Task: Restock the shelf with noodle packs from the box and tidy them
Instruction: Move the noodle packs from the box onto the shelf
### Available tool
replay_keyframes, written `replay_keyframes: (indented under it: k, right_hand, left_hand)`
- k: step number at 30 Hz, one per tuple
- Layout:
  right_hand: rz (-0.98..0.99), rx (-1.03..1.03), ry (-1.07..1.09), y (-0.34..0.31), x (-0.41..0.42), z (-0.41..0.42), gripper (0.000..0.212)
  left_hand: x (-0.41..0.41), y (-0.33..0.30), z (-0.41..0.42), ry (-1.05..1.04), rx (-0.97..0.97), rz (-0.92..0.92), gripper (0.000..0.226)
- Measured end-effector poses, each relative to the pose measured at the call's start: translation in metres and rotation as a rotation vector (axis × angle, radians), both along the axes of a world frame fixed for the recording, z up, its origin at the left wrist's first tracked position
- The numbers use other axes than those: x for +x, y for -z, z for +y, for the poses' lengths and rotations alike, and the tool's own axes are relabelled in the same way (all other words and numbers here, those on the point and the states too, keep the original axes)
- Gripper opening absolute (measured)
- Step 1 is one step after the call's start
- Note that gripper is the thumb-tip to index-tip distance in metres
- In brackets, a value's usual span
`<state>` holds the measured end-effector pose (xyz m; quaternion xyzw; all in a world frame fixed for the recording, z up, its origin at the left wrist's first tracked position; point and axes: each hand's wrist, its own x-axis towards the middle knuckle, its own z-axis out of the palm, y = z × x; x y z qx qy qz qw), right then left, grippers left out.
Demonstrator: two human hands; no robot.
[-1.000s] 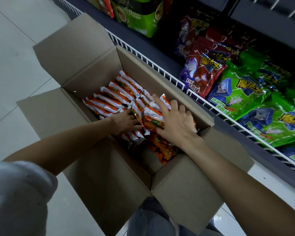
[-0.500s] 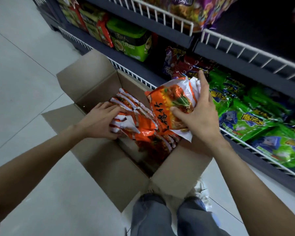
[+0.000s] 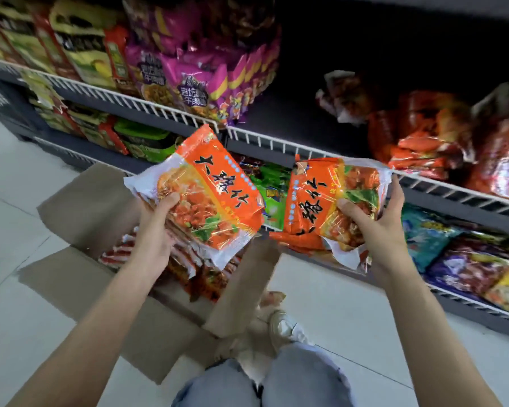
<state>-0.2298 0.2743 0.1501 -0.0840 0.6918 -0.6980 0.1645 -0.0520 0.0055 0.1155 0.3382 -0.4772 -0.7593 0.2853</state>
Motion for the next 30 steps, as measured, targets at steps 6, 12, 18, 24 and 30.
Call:
replay_keyframes:
  k: [6,12,18,24,30]
  right_hand:
    - [0.082,-0.076,0.25,-0.033,-0.047,0.079,0.084]
    - [0.094,-0.126,0.391,-0.045,-0.089,0.121,0.092]
    - [0.091,-0.141,0.399,-0.041,-0.119,0.11,0.097]
    - [0.107,-0.138,0.381,-0.043,-0.143,0.088,0.099]
    - [0.105,-0.164,0.379,-0.037,-0.15,0.086,0.101]
  left_hand:
    - [-0.103,-0.037,0.073,0.157,0.178,-0.018,0.07]
    - [-0.2,-0.042,0.127,0.242,0.187,-0.039,0.091]
    - [-0.264,-0.06,0.126,0.044,-0.054,-0.132,0.1]
    - [-0.304,-0.072,0.099,0.106,-0.626,-0.508,0.083]
    - [-0.306,-0.065,0.09,0.057,-0.766,-0.695,0.088]
